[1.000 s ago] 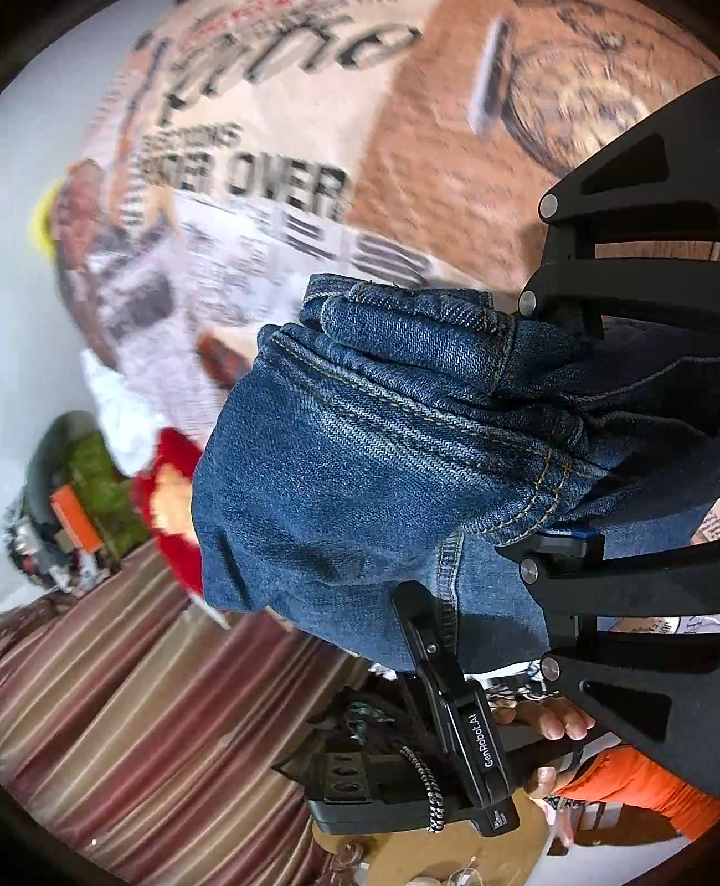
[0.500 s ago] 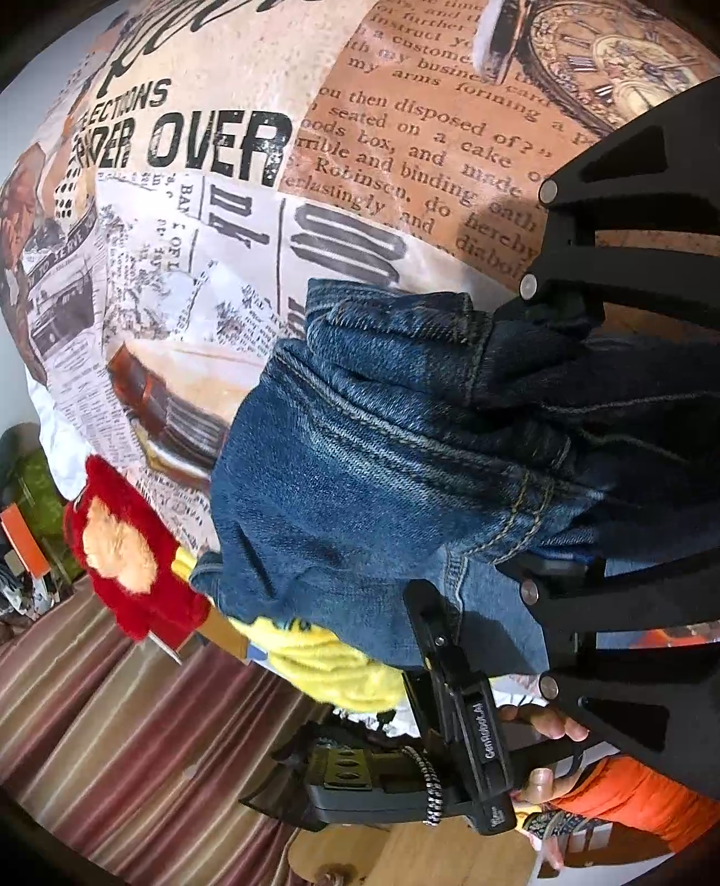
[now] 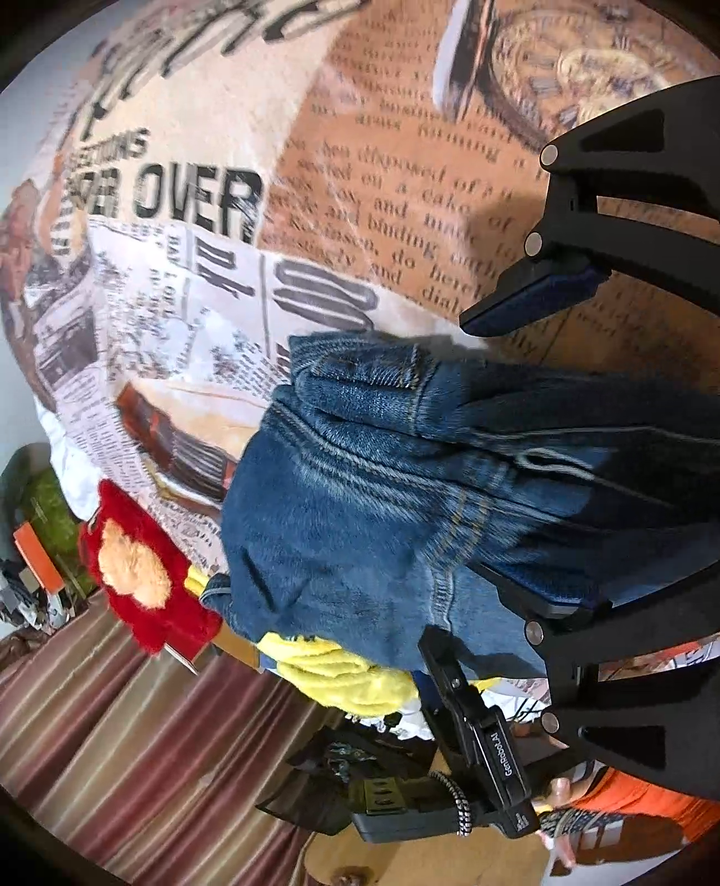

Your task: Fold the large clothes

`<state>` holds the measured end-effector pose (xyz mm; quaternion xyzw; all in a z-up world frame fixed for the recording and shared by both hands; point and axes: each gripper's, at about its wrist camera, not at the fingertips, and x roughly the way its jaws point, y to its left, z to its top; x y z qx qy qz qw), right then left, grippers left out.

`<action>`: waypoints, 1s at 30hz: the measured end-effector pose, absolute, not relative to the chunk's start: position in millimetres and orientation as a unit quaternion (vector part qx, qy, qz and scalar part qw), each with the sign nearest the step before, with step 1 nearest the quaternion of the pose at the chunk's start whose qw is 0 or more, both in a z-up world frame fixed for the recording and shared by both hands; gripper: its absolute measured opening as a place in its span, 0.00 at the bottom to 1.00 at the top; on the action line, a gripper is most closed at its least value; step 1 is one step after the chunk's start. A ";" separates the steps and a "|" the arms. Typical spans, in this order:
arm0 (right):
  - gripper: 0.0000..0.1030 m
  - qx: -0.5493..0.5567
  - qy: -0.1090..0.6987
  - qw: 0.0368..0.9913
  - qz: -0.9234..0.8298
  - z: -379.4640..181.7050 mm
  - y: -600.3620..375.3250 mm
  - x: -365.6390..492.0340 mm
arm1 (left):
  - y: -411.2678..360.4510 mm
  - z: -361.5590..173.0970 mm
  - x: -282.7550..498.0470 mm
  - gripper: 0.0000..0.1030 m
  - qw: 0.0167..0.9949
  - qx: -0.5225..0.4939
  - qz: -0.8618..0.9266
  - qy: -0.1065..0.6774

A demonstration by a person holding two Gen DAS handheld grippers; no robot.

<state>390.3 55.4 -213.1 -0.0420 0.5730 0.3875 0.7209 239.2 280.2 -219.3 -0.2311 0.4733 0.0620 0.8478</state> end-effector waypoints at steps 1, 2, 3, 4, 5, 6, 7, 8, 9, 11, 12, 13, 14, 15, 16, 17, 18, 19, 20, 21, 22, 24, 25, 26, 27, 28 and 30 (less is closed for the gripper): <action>0.72 -0.047 0.568 0.724 0.390 -206.5 52.9 387.6 | 278.8 -215.3 239.0 0.65 0.851 -0.222 0.066 0.470; 0.72 -0.051 0.558 0.729 0.393 -198.4 50.9 384.2 | 275.8 -206.3 234.3 0.65 0.858 -0.206 0.073 0.464; 0.72 -0.052 0.549 0.734 0.397 -191.3 49.7 380.8 | 272.2 -197.6 230.3 0.65 0.865 -0.191 0.079 0.457; 0.72 -0.053 0.540 0.738 0.401 -185.3 48.6 377.1 | 270.4 -193.7 228.3 0.65 0.869 -0.183 0.082 0.453; 0.72 -0.054 0.530 0.743 0.406 -178.0 48.2 372.9 | 264.4 -185.6 225.9 0.65 0.875 -0.166 0.086 0.446; 0.72 -0.055 0.519 0.746 0.412 -170.8 48.8 367.9 | 259.0 -180.8 223.6 0.65 0.879 -0.153 0.088 0.442; 0.72 -0.058 0.511 0.750 0.417 -165.5 50.5 363.3 | 252.6 -177.1 223.0 0.66 0.883 -0.139 0.090 0.439; 0.72 -0.064 0.501 0.753 0.421 -160.9 52.8 357.8 | 244.8 -174.7 222.6 0.66 0.887 -0.124 0.090 0.435; 0.72 -0.070 0.495 0.754 0.425 -158.9 56.7 353.3 | 238.7 -173.2 222.1 0.66 0.890 -0.112 0.089 0.432; 0.72 -0.089 0.490 0.750 0.435 -161.2 66.1 344.0 | 223.4 -174.7 225.6 0.69 0.894 -0.090 0.088 0.431; 0.72 -0.097 0.490 0.748 0.436 -164.5 69.2 341.2 | 216.5 -177.8 224.5 0.70 0.894 -0.080 0.086 0.432; 0.72 -0.108 0.493 0.746 0.434 -169.6 71.3 338.6 | 213.2 -181.4 223.7 0.70 0.893 -0.076 0.085 0.435; 0.72 -0.125 0.498 0.744 0.427 -178.3 73.4 335.9 | 208.4 -189.2 224.2 0.70 0.889 -0.074 0.083 0.443; 0.72 -0.135 0.504 0.741 0.424 -185.1 74.1 334.7 | 205.8 -196.6 224.7 0.70 0.885 -0.076 0.081 0.453; 0.72 -0.145 0.507 0.738 0.421 -191.7 74.3 333.7 | 203.6 -201.8 226.4 0.70 0.881 -0.078 0.080 0.460; 0.72 -0.157 0.507 0.738 0.416 -198.8 71.5 332.3 | 201.8 -209.9 224.2 0.71 0.876 -0.079 0.082 0.469; 0.72 -0.165 0.504 0.740 0.413 -203.6 68.0 330.9 | 201.3 -212.7 220.7 0.71 0.878 -0.079 0.086 0.464; 0.72 -0.172 0.502 0.740 0.413 -206.4 64.9 329.3 | 200.9 -213.2 218.0 0.72 0.880 -0.080 0.088 0.460; 0.72 -0.178 0.496 0.740 0.419 -208.6 60.3 326.0 | 201.0 -213.2 215.1 0.74 0.881 -0.081 0.091 0.458; 0.72 -0.181 0.491 0.741 0.421 -208.9 56.7 323.8 | 201.9 -212.9 211.9 0.74 0.880 -0.083 0.095 0.457; 0.72 -0.184 0.485 0.742 0.424 -208.5 52.0 321.0 | 202.9 -212.7 208.4 0.75 0.880 -0.085 0.096 0.458; 0.74 -0.183 0.482 0.745 0.423 -207.3 44.1 318.2 | 202.6 -214.4 203.1 0.80 0.878 -0.085 0.096 0.462; 0.75 -0.178 0.485 0.745 0.422 -207.2 39.8 318.3 | 201.8 -215.9 198.9 0.81 0.876 -0.081 0.098 0.466; 0.75 -0.165 0.493 0.743 0.421 -207.6 33.5 319.6 | 200.1 -217.4 195.4 0.81 0.874 -0.076 0.101 0.469; 0.75 -0.155 0.500 0.741 0.421 -207.9 29.4 320.8 | 199.6 -218.6 191.6 0.81 0.873 -0.072 0.102 0.471; 0.75 -0.144 0.509 0.737 0.421 -208.6 23.8 322.8 | 199.0 -219.8 186.2 0.81 0.872 -0.066 0.105 0.473; 0.75 -0.128 0.520 0.732 0.420 -208.2 17.5 324.6 | 200.4 -219.4 178.5 0.82 0.872 -0.064 0.112 0.472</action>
